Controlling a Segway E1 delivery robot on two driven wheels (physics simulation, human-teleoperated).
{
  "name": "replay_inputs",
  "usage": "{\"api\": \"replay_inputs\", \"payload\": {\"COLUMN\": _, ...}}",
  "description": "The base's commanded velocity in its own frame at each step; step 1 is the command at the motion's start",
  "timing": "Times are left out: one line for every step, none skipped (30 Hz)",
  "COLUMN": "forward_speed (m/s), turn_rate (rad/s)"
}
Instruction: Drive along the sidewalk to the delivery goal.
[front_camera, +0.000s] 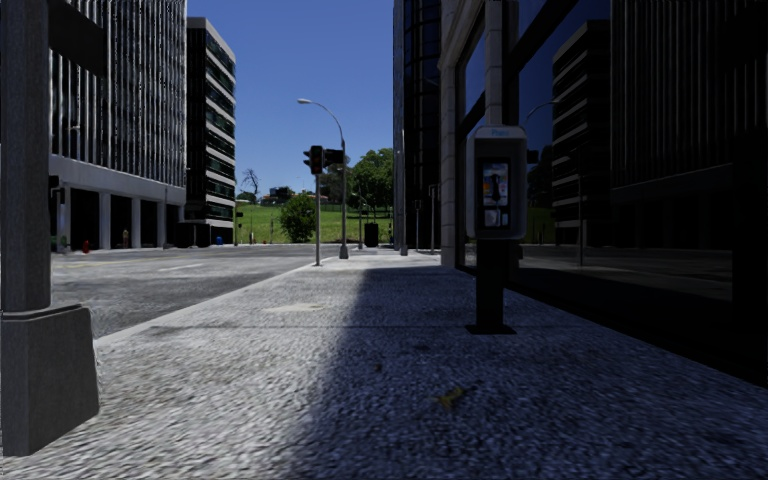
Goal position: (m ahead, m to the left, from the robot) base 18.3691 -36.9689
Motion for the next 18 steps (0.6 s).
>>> {"api": "replay_inputs", "payload": {"forward_speed": 2.0, "turn_rate": 0.0}}
{"api": "replay_inputs", "payload": {"forward_speed": 2.0, "turn_rate": 0.0}}
{"api": "replay_inputs", "payload": {"forward_speed": 2.0, "turn_rate": 0.0}}
{"api": "replay_inputs", "payload": {"forward_speed": 2.0, "turn_rate": 0.0}}
{"api": "replay_inputs", "payload": {"forward_speed": 2.0, "turn_rate": 0.0}}
{"api": "replay_inputs", "payload": {"forward_speed": 2.0, "turn_rate": 0.0}}
{"api": "replay_inputs", "payload": {"forward_speed": 2.0, "turn_rate": 0.0}}
{"api": "replay_inputs", "payload": {"forward_speed": 2.0, "turn_rate": 0.0}}
{"api": "replay_inputs", "payload": {"forward_speed": 2.0, "turn_rate": 0.0}}
{"api": "replay_inputs", "payload": {"forward_speed": 2.0, "turn_rate": 0.0}}
{"api": "replay_inputs", "payload": {"forward_speed": 2.0, "turn_rate": 0.0}}
{"api": "replay_inputs", "payload": {"forward_speed": 2.0, "turn_rate": 0.0}}
{"api": "replay_inputs", "payload": {"forward_speed": 2.0, "turn_rate": 0.0}}
{"api": "replay_inputs", "payload": {"forward_speed": 2.0, "turn_rate": 0.0}}
{"api": "replay_inputs", "payload": {"forward_speed": 2.0, "turn_rate": 0.0}}
{"api": "replay_inputs", "payload": {"forward_speed": 2.0, "turn_rate": 0.0}}
{"api": "replay_inputs", "payload": {"forward_speed": 2.0, "turn_rate": 0.0}}
{"api": "replay_inputs", "payload": {"forward_speed": 2.0, "turn_rate": 0.0}}
